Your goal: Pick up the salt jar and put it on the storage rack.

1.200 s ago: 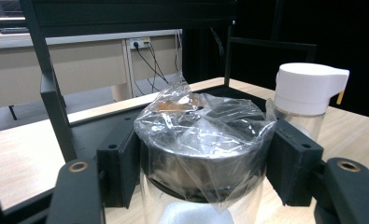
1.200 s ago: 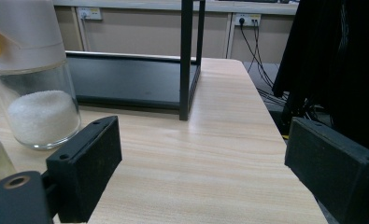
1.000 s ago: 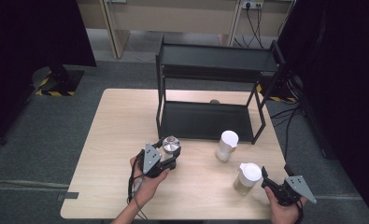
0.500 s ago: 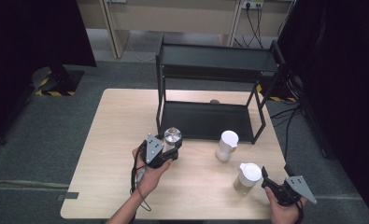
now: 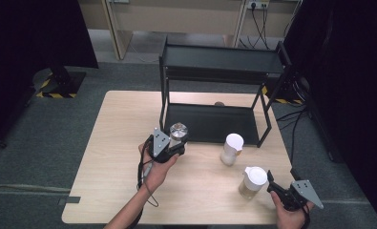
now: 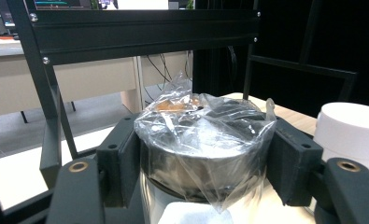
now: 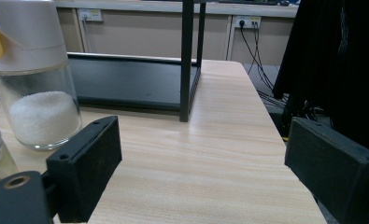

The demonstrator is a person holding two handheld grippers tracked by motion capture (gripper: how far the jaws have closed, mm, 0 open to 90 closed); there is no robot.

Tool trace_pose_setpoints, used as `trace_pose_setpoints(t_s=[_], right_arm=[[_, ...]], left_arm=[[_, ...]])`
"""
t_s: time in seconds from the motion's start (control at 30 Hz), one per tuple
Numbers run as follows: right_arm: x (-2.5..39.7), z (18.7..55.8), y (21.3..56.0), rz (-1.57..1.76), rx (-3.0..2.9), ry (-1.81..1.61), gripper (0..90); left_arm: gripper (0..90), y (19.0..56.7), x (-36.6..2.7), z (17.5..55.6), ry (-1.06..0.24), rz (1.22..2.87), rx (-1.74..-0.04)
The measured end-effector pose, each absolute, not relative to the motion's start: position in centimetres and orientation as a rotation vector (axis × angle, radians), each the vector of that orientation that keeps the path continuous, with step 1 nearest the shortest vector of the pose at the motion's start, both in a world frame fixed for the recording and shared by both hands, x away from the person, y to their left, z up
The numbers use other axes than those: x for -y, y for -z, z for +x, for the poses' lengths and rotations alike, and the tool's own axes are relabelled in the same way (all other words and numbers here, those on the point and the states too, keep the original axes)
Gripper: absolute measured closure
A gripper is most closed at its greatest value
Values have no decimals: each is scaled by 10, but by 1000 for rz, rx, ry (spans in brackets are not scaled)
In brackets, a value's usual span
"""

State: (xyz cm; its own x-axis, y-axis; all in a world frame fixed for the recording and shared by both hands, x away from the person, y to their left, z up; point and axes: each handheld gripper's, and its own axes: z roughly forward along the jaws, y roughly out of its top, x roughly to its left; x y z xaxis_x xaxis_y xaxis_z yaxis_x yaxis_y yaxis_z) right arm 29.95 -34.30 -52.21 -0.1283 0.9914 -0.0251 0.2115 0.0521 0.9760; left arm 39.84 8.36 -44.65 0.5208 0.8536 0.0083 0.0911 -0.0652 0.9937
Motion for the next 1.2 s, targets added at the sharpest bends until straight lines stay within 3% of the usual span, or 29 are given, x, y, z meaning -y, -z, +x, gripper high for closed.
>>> trace_pose_setpoints(t_s=[1.2], right_arm=[[343, 299, 522, 1270, -1485, -1162, 111]], left_arm=[[350, 453, -74, 472, -812, 1520, -974]])
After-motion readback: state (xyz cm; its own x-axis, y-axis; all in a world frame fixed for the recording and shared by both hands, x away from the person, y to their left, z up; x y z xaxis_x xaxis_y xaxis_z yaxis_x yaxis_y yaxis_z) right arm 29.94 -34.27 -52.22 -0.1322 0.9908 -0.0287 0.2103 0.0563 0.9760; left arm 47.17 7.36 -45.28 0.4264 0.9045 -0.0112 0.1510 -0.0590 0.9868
